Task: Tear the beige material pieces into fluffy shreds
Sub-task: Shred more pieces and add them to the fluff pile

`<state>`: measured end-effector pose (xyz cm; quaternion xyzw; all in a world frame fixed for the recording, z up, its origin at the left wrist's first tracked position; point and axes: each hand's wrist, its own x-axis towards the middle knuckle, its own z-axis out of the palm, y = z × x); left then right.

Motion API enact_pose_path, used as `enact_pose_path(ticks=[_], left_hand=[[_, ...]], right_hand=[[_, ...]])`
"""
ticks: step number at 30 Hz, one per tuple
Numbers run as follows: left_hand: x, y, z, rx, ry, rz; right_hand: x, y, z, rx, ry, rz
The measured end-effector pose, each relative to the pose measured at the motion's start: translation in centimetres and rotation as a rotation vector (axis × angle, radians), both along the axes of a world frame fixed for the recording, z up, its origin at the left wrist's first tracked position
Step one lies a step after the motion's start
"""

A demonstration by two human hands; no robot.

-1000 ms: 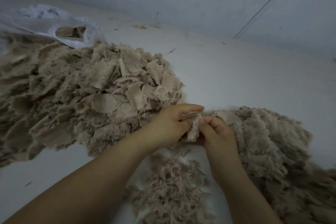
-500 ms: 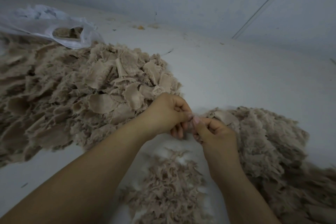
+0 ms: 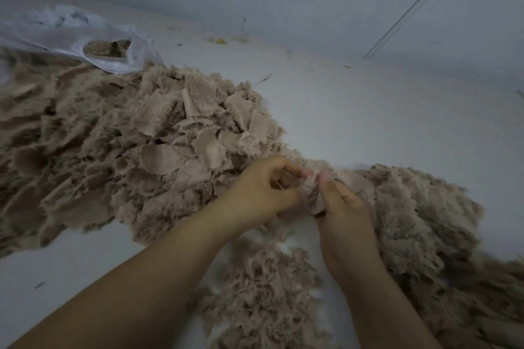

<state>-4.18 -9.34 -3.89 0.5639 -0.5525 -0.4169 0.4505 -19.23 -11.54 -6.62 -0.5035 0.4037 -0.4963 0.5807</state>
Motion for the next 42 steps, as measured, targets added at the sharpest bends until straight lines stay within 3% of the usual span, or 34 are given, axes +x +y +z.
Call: enact_pose_path(ticks=[4,15,20,26,28,33,39,42], left_hand=[[-1.3,0.7,-0.6,-0.058,-0.037,0.015],[-0.8,0.8,-0.6,0.064,0.291,0.120],[-1.0,0.7,-0.7,0.013,0.218,0.176],[-0.3,0.6,-0.7,0.010,0.370,0.303],[0.0,0.8,-0.6,0.031,0.401,0.279],[-0.1,1.0,-0.5,0.098,0.275,0.092],[0.4,0.9,-0.7,0.107,0.399,0.073],[1.0,1.2,-0.5,0.156,0.308,-0.069]], right_hand=[[0.3,0.2,-0.1,0.015,-0.079,0.085],[0.2,0.0,-0.2,-0.103,0.023,0.118],[0.4,0.4,-0.3,-0.121,0.058,0.109],[0.1,0.1,-0.3,-0.069,0.093,0.036],[0.2,0.1,-0.1,-0.075,0.094,0.013],[0.2,0.7,0.3,-0.065,-0.018,0.098],[0.2,0.2,0.1,0.004,0.001,-0.005],[0.3,0.2,0.2,0.002,0.016,-0.002]])
